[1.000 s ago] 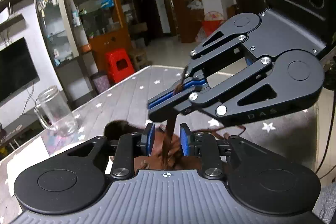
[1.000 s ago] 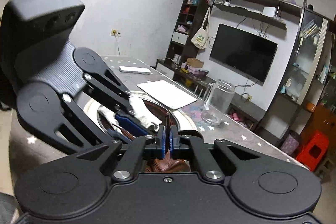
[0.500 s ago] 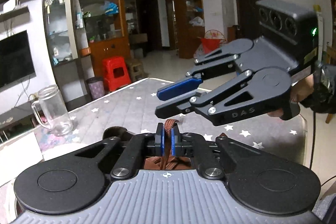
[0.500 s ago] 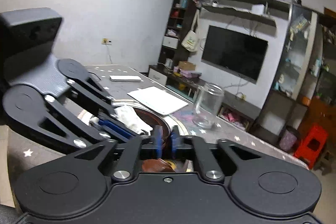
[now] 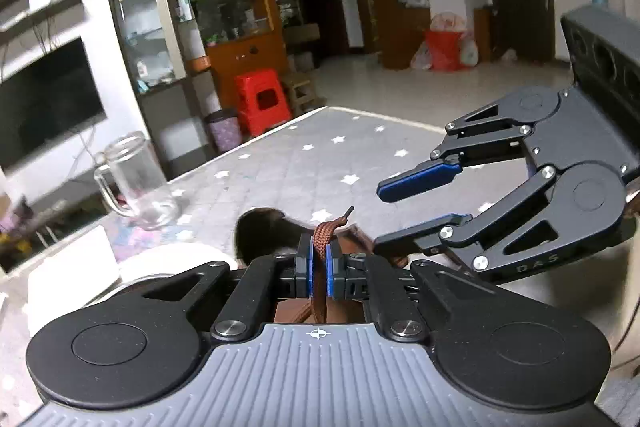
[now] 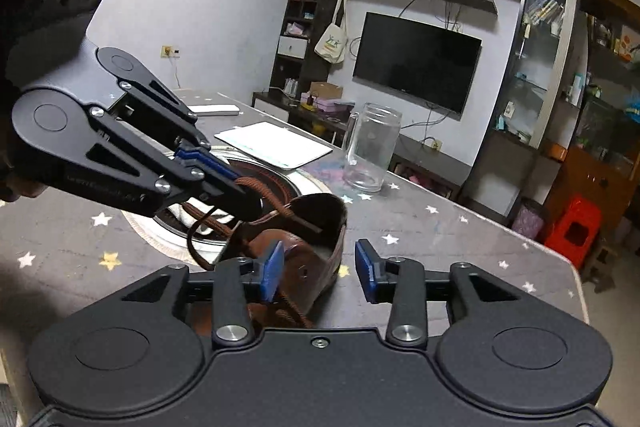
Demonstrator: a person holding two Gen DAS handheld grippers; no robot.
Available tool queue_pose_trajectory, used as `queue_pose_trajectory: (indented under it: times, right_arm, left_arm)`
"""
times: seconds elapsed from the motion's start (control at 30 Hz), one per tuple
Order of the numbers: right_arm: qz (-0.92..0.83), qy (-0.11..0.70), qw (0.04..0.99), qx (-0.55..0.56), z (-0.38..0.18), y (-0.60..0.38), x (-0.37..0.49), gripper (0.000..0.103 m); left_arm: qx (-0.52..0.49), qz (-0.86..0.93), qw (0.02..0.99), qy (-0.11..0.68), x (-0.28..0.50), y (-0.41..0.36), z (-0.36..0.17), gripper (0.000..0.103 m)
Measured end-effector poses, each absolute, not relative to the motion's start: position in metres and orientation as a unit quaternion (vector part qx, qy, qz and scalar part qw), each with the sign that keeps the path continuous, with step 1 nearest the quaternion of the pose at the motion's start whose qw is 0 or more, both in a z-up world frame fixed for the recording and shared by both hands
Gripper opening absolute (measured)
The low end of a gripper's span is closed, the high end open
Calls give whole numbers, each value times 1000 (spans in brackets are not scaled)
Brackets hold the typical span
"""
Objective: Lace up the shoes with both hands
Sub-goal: 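Pull the lace taut with the left gripper while the right gripper holds the shoe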
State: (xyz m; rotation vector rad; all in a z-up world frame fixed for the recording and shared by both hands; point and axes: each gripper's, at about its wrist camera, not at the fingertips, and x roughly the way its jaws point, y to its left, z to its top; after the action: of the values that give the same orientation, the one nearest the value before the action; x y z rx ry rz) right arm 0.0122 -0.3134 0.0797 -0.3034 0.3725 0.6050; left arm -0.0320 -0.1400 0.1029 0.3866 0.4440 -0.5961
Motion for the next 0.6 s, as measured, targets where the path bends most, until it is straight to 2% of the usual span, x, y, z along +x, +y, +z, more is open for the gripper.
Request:
queue_pose_trajectory:
  times: [0.27, 0.37, 0.6]
  right_arm:
    - [288, 190, 929, -134, 69, -308, 14, 42]
    - [270, 181, 933, -150, 70, -311, 7, 50]
    - [231, 178, 943, -160, 74, -322, 6, 52]
  left_arm:
    - [229, -287, 906, 209, -36, -147, 97, 6]
    - [232, -290, 906, 205, -35, -146, 97, 6]
    - [246, -296, 903, 193, -34, -142, 92, 6]
